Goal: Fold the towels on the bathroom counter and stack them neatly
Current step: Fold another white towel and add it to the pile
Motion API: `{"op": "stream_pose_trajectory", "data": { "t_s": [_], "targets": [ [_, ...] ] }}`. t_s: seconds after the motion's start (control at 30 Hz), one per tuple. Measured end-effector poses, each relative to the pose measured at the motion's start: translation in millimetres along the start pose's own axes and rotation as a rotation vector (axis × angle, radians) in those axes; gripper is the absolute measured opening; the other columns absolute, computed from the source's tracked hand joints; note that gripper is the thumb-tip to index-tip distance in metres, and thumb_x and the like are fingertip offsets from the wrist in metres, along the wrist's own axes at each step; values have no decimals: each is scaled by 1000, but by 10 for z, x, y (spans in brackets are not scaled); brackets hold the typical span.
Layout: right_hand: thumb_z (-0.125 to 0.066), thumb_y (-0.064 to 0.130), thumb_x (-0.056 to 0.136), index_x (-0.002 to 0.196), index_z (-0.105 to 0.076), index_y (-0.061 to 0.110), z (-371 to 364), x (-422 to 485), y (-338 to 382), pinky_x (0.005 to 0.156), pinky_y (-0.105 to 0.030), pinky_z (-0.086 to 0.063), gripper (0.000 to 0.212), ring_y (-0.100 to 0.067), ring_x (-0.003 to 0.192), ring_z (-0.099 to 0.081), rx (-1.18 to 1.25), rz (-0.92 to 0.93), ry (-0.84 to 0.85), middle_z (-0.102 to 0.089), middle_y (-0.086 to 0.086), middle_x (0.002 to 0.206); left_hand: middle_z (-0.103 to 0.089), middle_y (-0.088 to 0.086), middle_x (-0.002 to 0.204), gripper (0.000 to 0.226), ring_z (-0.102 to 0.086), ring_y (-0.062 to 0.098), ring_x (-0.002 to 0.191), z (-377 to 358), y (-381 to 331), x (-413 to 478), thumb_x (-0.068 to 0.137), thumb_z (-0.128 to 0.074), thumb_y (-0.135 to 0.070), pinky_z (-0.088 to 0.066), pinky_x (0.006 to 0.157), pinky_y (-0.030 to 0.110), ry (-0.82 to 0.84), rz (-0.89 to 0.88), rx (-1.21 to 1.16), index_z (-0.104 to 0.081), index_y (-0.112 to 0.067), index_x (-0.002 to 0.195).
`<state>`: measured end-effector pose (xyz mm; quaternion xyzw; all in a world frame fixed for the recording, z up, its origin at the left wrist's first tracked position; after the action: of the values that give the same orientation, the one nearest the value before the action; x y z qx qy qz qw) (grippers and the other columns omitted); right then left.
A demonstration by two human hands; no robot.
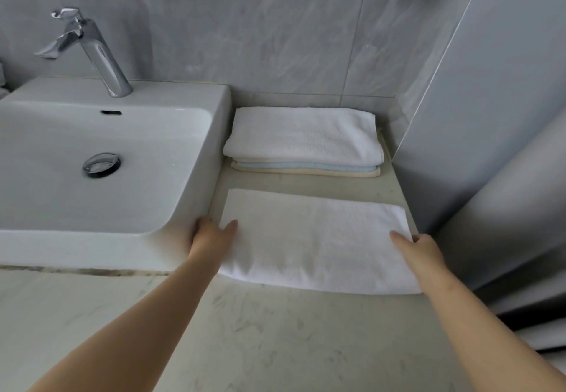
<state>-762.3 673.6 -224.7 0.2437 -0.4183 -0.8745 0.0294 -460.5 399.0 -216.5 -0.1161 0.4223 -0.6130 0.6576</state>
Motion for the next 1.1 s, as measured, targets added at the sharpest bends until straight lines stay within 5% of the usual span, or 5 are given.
{"op": "stream_pose_trajectory", "data": {
  "t_s": [0.1,0.23,0.33,0.53,1.1],
  "targets": [
    [-66,26,85,103,-59,1,-40,-14,7,81,-39,-48,32,-35,96,-59,65,-11,52,-62,-16,102,-53,19,127,58,-50,36,118,-39,-34,48,89,-58,-40,-37,102,36,68,69,-68,-49,4,127],
    [-58,20,91,80,-56,9,29,-65,310,68,-33,-41,16,-27,79,-55,135,184,17,-59,-12,88,-59,19,118,41,-54,36,108,82,-401,17,96,-48,-31,-43,88,34,39,-127,-59,-54,-3,124],
    [-56,18,92,87,-56,5,141,-98,653,68,-30,-38,14,-25,81,-54,189,311,-47,-58,-11,87,-61,20,114,38,-55,36,106,280,-788,-31,97,-44,-30,-37,77,31,-65,-265,22,-57,-3,120],
    [-50,22,95,100,-54,14,264,51,1308,79,-35,-44,10,-22,88,-53,314,382,-38,-57,-7,100,-61,21,114,38,-55,38,106,593,-1428,218,95,-46,-31,-44,88,39,-164,-370,-4,-59,-1,114],
    [-46,23,93,117,-57,5,-134,1292,2244,75,-25,-38,32,-19,93,-52,122,425,-109,-58,-10,113,-55,21,122,40,-51,40,113,172,-2311,1232,100,-26,-29,-40,86,41,-278,-430,484,-48,-2,122]
  ]
}}
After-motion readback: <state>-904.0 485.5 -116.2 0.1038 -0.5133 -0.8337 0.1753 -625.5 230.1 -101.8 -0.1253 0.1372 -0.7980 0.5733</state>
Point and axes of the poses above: each hand's wrist, its own x-axis towards the middle knuckle, its own z-axis out of the back of the hand, y = z × x, the point moved 8 cm from there along x, towards the middle knuckle
